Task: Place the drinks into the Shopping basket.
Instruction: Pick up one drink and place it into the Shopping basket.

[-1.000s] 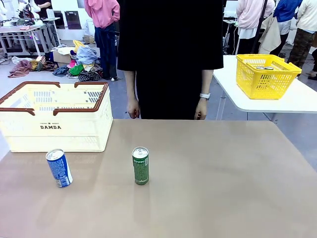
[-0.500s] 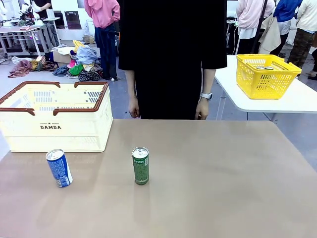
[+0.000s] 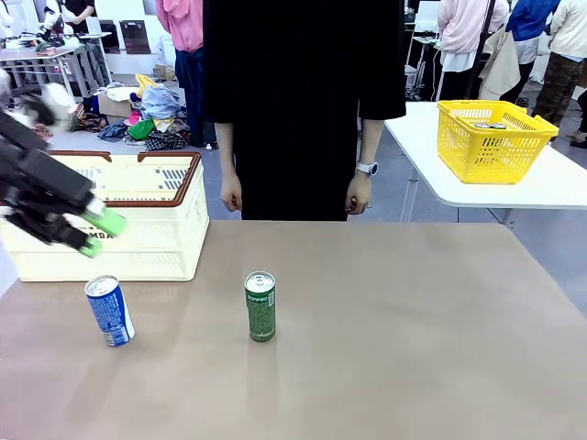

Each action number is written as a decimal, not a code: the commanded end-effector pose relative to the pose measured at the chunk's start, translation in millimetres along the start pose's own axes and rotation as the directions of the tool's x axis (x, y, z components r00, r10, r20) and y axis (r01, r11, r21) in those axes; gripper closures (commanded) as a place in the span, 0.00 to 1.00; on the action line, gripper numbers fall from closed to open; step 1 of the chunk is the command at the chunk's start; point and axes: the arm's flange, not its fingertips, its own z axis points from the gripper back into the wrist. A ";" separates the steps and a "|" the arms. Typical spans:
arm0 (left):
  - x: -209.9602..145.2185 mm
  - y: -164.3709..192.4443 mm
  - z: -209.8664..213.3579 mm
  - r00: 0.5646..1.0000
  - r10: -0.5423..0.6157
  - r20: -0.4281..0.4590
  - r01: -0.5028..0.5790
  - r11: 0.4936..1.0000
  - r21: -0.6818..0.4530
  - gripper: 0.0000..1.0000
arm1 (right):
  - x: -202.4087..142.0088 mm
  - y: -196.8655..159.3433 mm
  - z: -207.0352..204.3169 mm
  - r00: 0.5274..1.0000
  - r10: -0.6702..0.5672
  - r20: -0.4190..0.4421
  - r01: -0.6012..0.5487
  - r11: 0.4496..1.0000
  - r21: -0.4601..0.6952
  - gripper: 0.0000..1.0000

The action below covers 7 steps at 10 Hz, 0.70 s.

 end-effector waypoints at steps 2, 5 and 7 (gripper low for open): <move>0.0 0.0 0.0 1.000 0.000 0.000 0.000 1.000 0.000 0.00 | -2.8 3.0 1.0 1.000 -0.004 -0.011 0.004 1.000 -0.009 0.00; 0.0 0.0 0.0 1.000 0.000 0.000 0.000 1.000 0.000 0.00 | -2.8 3.0 1.0 1.000 -0.004 -0.011 0.004 1.000 -0.009 0.00; 3.4 2.0 -1.5 1.000 -0.013 0.001 0.013 1.000 -0.003 0.00 | -2.8 3.0 1.0 1.000 -0.004 -0.011 0.004 1.000 -0.009 0.00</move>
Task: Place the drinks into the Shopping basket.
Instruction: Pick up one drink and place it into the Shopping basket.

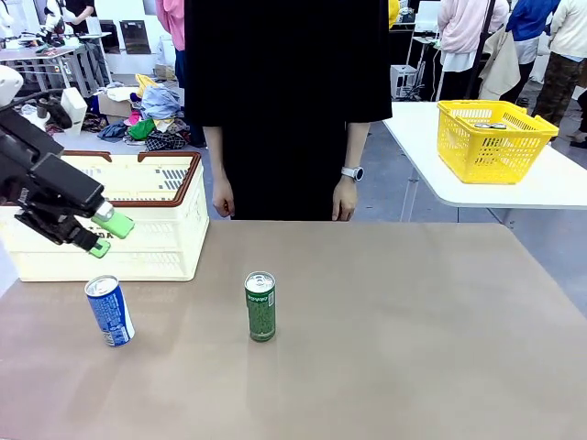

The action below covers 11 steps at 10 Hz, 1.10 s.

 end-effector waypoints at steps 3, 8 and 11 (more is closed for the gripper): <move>60.3 -34.7 -97.2 0.994 -0.016 -0.107 0.035 0.983 0.178 0.00 | -2.8 3.0 1.0 1.000 -0.004 -0.011 0.004 1.000 -0.009 0.00; 93.2 -52.7 -199.5 0.996 -0.053 -0.075 0.085 0.838 0.539 0.00 | -2.8 3.0 1.0 1.000 -0.004 -0.011 0.004 1.000 -0.009 0.00; 114.2 -40.4 -239.3 0.973 0.189 -0.132 -0.075 0.800 0.595 0.00 | -2.8 3.0 1.0 1.000 -0.004 -0.011 0.004 1.000 -0.009 0.00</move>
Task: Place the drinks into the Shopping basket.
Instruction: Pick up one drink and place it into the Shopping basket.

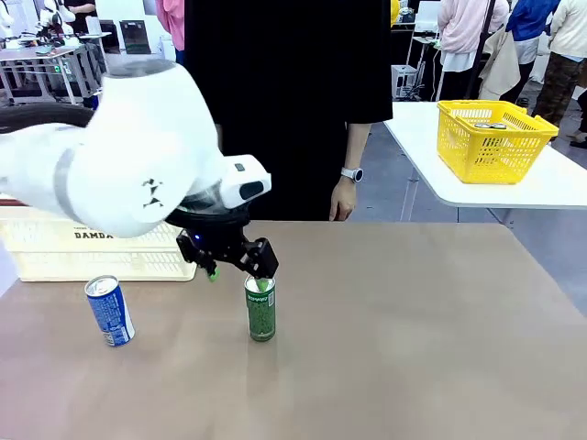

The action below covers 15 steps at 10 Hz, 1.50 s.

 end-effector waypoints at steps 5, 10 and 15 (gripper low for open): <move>23.1 -11.9 -14.1 0.992 0.105 -0.069 -0.108 0.993 -0.044 0.00 | -2.8 3.0 1.0 1.000 -0.004 -0.011 0.004 1.000 -0.009 0.00; 33.5 -16.3 -18.3 0.982 0.150 -0.117 -0.157 0.986 -0.051 0.00 | -2.8 3.0 1.0 1.000 -0.004 -0.011 0.004 1.000 -0.009 0.00; 54.2 -9.5 -37.2 0.947 0.299 -0.116 -0.297 0.954 0.030 0.00 | -2.8 3.0 1.0 1.000 -0.004 -0.011 0.004 1.000 -0.009 0.00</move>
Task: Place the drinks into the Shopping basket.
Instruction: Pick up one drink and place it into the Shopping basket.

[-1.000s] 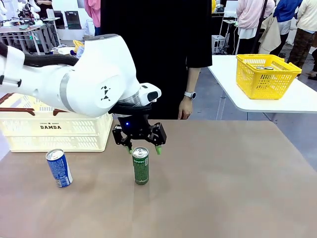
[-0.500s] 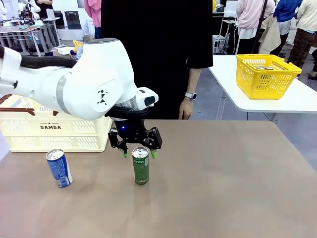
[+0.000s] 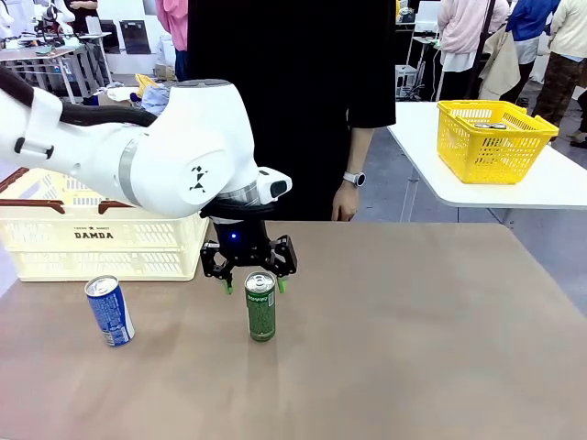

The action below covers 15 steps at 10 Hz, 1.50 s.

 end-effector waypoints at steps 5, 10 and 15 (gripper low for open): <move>26.2 -13.4 -28.5 0.996 0.071 -0.056 -0.067 0.994 0.083 0.00 | -2.8 3.0 1.0 1.000 -0.004 -0.011 0.004 1.000 -0.009 0.00; 25.5 -19.5 -39.8 0.993 0.090 -0.080 -0.079 0.988 0.131 1.00 | -2.8 3.0 1.0 1.000 -0.004 -0.011 0.004 1.000 -0.009 0.00; 20.0 -19.9 -37.1 0.996 0.078 -0.051 -0.071 0.988 0.135 1.00 | -2.8 3.0 1.0 1.000 -0.004 -0.011 0.004 1.000 -0.009 0.00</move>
